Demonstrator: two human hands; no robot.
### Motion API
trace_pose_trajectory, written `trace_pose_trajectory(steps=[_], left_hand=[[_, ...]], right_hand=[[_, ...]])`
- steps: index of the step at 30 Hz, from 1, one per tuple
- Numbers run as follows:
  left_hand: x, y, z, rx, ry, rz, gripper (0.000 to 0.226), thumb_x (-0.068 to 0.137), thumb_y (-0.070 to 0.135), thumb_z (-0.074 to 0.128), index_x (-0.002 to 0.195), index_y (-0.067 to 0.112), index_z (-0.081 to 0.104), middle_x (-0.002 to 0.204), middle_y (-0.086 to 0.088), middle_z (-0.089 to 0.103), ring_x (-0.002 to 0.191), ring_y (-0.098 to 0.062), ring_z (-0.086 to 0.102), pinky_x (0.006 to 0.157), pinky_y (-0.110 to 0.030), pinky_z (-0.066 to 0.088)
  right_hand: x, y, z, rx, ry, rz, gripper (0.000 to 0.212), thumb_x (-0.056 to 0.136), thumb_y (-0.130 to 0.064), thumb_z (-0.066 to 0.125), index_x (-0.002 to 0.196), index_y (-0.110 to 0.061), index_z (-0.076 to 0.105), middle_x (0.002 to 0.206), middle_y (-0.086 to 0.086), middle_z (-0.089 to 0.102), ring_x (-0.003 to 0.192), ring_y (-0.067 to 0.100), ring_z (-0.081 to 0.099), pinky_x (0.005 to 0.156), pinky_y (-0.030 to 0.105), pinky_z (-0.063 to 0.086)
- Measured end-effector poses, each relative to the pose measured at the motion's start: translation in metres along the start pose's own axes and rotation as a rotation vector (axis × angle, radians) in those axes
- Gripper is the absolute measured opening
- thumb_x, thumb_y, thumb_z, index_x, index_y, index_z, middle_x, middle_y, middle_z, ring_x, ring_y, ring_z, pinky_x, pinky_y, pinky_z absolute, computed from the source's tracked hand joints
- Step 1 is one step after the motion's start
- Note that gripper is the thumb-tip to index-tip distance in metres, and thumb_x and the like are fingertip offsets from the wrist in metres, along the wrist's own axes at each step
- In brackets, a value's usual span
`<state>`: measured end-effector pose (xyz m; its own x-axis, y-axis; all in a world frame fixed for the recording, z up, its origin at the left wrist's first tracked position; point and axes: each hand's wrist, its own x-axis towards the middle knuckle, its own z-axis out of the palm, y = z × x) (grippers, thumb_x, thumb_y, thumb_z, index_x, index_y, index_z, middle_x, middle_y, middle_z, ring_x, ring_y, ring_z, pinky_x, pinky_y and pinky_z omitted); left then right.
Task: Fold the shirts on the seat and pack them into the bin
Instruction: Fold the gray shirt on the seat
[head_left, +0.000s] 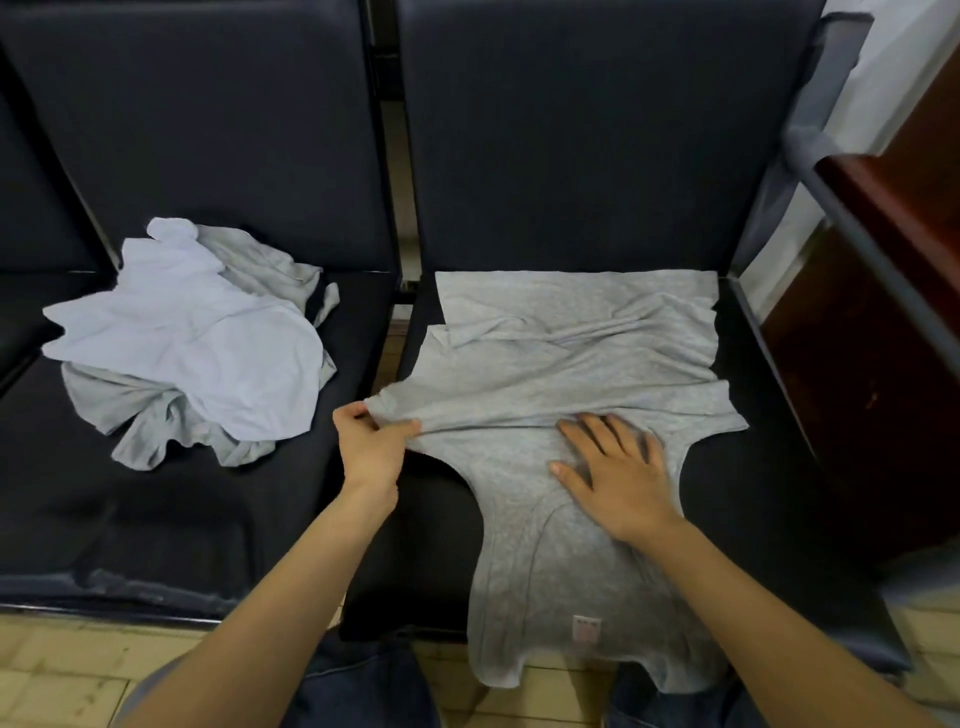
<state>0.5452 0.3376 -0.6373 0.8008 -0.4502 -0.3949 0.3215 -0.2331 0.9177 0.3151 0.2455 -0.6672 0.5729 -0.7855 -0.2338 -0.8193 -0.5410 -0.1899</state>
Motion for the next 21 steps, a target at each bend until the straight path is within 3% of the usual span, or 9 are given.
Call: trace_pose_trajectory(steps=[3, 5, 7, 8, 9, 11, 14, 17, 21], left_hand=[[0.004, -0.006, -0.007, 0.540, 0.160, 0.190, 0.071, 0.071, -0.009, 0.071, 0.129, 0.001, 0.032, 0.132, -0.023, 0.034, 0.118, -0.037, 0.038, 0.098, -0.040, 0.037], [-0.004, -0.006, -0.008, 0.706, 0.159, 0.541, 0.061, 0.072, -0.007, 0.070, 0.125, -0.002, 0.041, 0.130, -0.024, 0.035, 0.119, -0.036, 0.035, 0.099, -0.032, 0.030], [-0.019, -0.008, -0.001, 0.802, -0.060, 0.875, 0.035, 0.082, 0.004, 0.064, 0.115, 0.004, 0.055, 0.124, -0.017, 0.046, 0.113, -0.029, 0.040, 0.095, -0.022, 0.028], [-0.026, -0.012, 0.005, 0.860, -0.218, 0.976, 0.024, 0.088, 0.014, 0.057, 0.111, 0.007, 0.061, 0.120, -0.012, 0.053, 0.110, -0.027, 0.046, 0.092, -0.021, 0.031], [-0.034, -0.017, 0.013, 0.937, -0.370, 1.015, 0.028, 0.093, 0.026, 0.048, 0.109, 0.011, 0.065, 0.118, -0.008, 0.058, 0.109, -0.026, 0.051, 0.091, -0.023, 0.035], [-0.046, -0.029, 0.028, 1.180, -0.571, 0.937, 0.043, 0.098, 0.044, 0.038, 0.124, 0.018, 0.060, 0.132, -0.001, 0.053, 0.122, -0.022, 0.046, 0.101, -0.030, 0.033], [-0.031, -0.037, 0.045, 1.450, -0.605, 0.773, 0.057, 0.097, 0.055, 0.030, 0.148, 0.028, 0.027, 0.156, 0.002, 0.021, 0.143, -0.018, 0.016, 0.116, -0.035, 0.010], [-0.006, -0.031, 0.058, 1.456, -0.621, 0.660, 0.060, 0.098, 0.055, 0.023, 0.151, 0.031, 0.009, 0.159, 0.003, 0.006, 0.146, -0.018, 0.003, 0.118, -0.041, -0.002], [0.024, -0.026, 0.080, 1.556, -0.644, 0.658, 0.062, 0.097, 0.059, 0.013, 0.150, 0.033, -0.006, 0.160, 0.003, -0.006, 0.146, -0.019, -0.009, 0.116, -0.047, -0.011]], right_hand=[[-0.005, -0.003, -0.007, 0.002, 0.173, -0.031, 0.089, 0.073, -0.073, -0.001, 0.136, -0.033, 0.048, 0.146, -0.008, 0.040, 0.134, 0.018, 0.033, 0.107, 0.043, 0.020], [-0.004, -0.002, -0.009, 0.081, 0.310, -0.053, 0.076, 0.081, -0.067, 0.014, 0.113, -0.025, 0.068, 0.121, -0.003, 0.061, 0.115, 0.023, 0.051, 0.096, 0.043, 0.031], [-0.001, 0.002, -0.010, 0.124, 0.449, -0.046, 0.061, 0.087, -0.057, 0.026, 0.097, -0.019, 0.074, 0.106, 0.002, 0.067, 0.104, 0.026, 0.057, 0.088, 0.044, 0.038], [0.000, 0.005, -0.012, 0.138, 0.498, -0.020, 0.056, 0.088, -0.053, 0.030, 0.095, -0.017, 0.073, 0.105, 0.004, 0.066, 0.102, 0.028, 0.058, 0.086, 0.044, 0.040], [0.001, 0.009, -0.015, 0.153, 0.498, 0.017, 0.052, 0.090, -0.050, 0.033, 0.097, -0.016, 0.071, 0.108, 0.006, 0.064, 0.104, 0.029, 0.057, 0.086, 0.044, 0.041], [0.002, 0.020, -0.022, 0.155, 0.335, 0.116, 0.045, 0.097, -0.047, 0.035, 0.117, -0.016, 0.062, 0.127, 0.007, 0.055, 0.118, 0.029, 0.048, 0.097, 0.045, 0.038], [0.010, 0.042, -0.023, 0.112, 0.031, 0.177, 0.054, 0.100, -0.049, 0.027, 0.147, -0.023, 0.030, 0.156, 0.002, 0.020, 0.144, 0.025, 0.015, 0.116, 0.045, 0.016], [0.028, 0.052, -0.019, 0.068, -0.066, 0.193, 0.062, 0.099, -0.055, 0.019, 0.153, -0.029, 0.001, 0.160, -0.004, -0.009, 0.147, 0.022, -0.013, 0.117, 0.048, -0.006], [0.063, 0.066, -0.027, 0.040, -0.096, 0.169, 0.064, 0.098, -0.058, 0.013, 0.151, -0.031, -0.012, 0.158, -0.006, -0.020, 0.144, 0.019, -0.022, 0.115, 0.048, -0.015]])
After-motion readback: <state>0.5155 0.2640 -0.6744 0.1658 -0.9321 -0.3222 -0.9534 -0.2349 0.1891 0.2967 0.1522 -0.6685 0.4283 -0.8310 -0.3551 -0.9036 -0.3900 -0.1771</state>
